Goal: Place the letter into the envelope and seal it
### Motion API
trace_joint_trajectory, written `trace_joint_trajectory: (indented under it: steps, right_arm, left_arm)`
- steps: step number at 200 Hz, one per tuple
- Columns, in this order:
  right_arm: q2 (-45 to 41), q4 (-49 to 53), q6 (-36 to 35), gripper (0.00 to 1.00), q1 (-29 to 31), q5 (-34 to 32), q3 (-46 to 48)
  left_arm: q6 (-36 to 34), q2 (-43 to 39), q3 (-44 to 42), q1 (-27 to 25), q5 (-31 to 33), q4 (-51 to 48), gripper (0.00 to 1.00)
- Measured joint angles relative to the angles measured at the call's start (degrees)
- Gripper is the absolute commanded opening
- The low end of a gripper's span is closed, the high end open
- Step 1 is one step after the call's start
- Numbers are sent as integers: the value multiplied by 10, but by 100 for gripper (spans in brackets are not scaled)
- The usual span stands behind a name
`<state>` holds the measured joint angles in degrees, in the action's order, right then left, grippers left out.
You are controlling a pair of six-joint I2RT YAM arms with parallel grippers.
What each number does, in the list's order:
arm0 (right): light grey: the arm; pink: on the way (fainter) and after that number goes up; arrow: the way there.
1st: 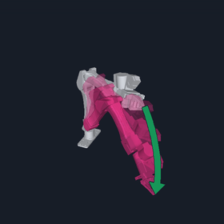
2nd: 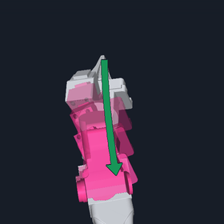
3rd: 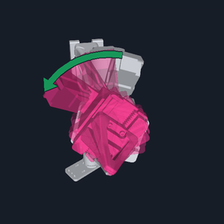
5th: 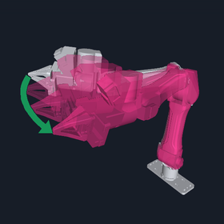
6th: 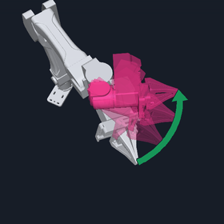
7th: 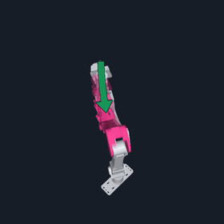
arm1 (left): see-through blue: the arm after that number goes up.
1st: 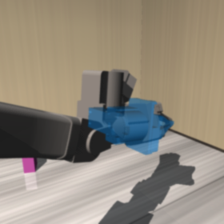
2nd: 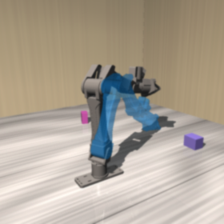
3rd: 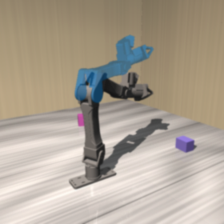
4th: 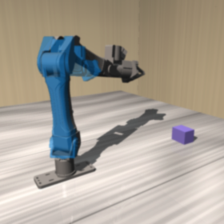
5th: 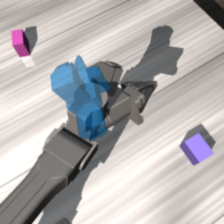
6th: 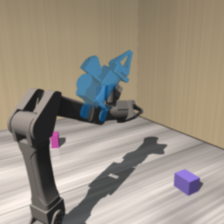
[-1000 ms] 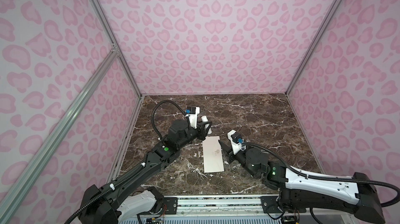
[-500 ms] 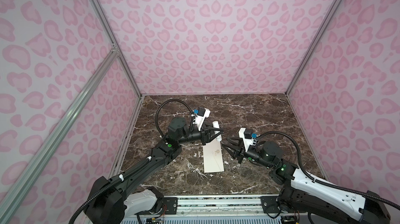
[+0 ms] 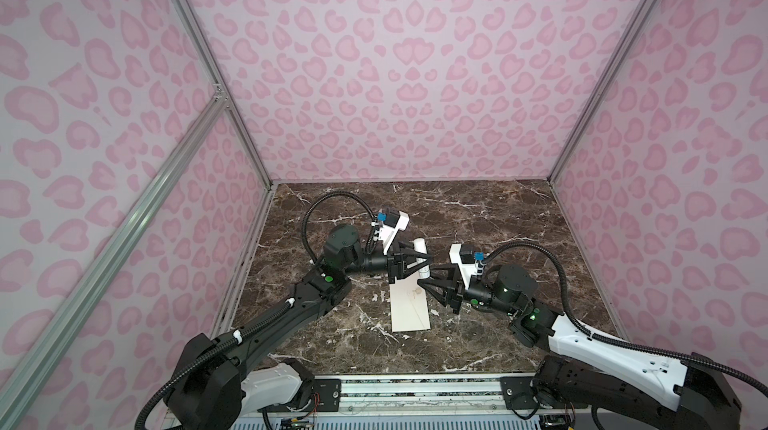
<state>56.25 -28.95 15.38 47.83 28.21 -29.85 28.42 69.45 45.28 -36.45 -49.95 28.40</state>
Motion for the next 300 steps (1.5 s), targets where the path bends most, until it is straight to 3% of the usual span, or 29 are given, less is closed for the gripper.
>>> trace_joint_trajectory:
  steps: [115,192,221,300]
  right_arm:
    - [-5,0,2,24,-4,-8,0]
    - [-12,56,-22,15,12,-97,-17]
    - [-11,79,-57,13,61,-202,-28]
    - [71,83,-153,12,214,-604,-69]
  left_arm:
    - [-17,0,6,-7,2,-7,3]
    - [-40,-11,4,-40,129,-47,4]
    - [-40,-25,-2,-53,188,-54,4]
    - [-14,-17,-16,-97,339,-40,4]
